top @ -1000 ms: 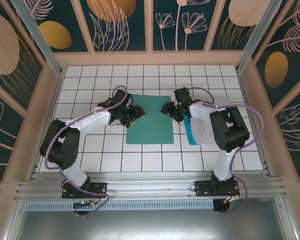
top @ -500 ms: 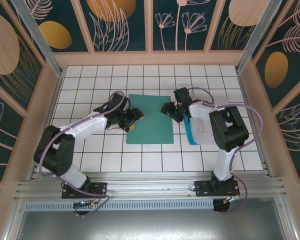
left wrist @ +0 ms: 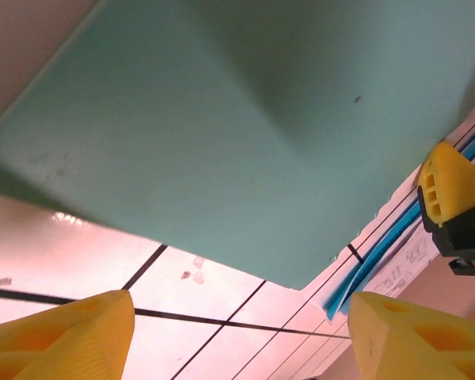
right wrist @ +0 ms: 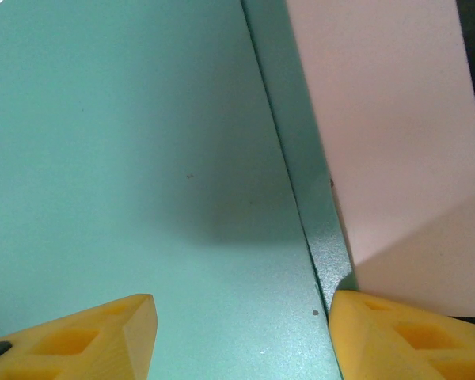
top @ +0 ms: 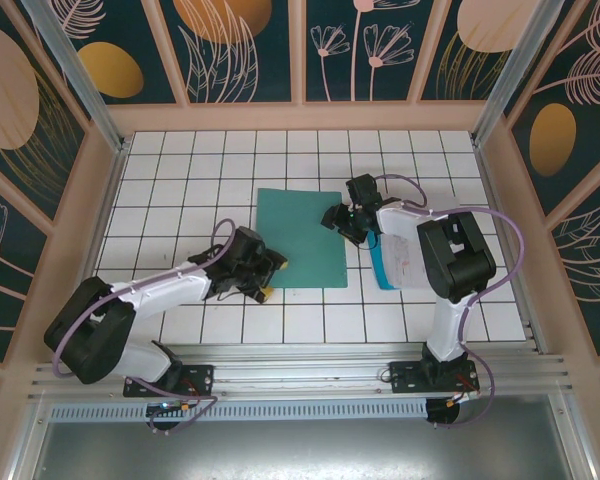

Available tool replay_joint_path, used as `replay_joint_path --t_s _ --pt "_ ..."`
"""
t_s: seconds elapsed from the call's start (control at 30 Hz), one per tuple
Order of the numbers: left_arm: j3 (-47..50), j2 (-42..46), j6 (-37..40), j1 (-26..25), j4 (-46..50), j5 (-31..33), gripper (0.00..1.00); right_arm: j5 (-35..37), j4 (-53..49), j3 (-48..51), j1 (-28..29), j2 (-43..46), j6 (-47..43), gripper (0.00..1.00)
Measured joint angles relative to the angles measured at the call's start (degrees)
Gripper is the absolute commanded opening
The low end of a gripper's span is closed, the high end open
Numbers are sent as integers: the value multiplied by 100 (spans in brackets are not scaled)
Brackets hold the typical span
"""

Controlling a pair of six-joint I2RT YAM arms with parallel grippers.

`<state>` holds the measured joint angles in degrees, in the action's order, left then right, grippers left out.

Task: Put the files into the folder

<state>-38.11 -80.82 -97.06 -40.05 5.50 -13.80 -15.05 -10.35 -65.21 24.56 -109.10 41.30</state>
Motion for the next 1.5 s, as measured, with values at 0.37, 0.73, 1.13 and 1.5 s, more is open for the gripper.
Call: replay_joint_path --t_s 0.37,0.73,1.13,1.5 --pt "315 -120 -1368 -540 -898 743 71 -48 -37 -26 -22 -20 0 62" --pt "459 -448 -1814 -699 -1528 1141 69 -317 -26 -26 -133 -48 -2 62" --pt "481 -632 -1897 -761 -1961 1292 57 -457 -13 -26 -177 -70 -11 63" --pt "588 -629 -1897 -868 -2356 1440 46 -933 76 -7 -374 -116 -76 63"
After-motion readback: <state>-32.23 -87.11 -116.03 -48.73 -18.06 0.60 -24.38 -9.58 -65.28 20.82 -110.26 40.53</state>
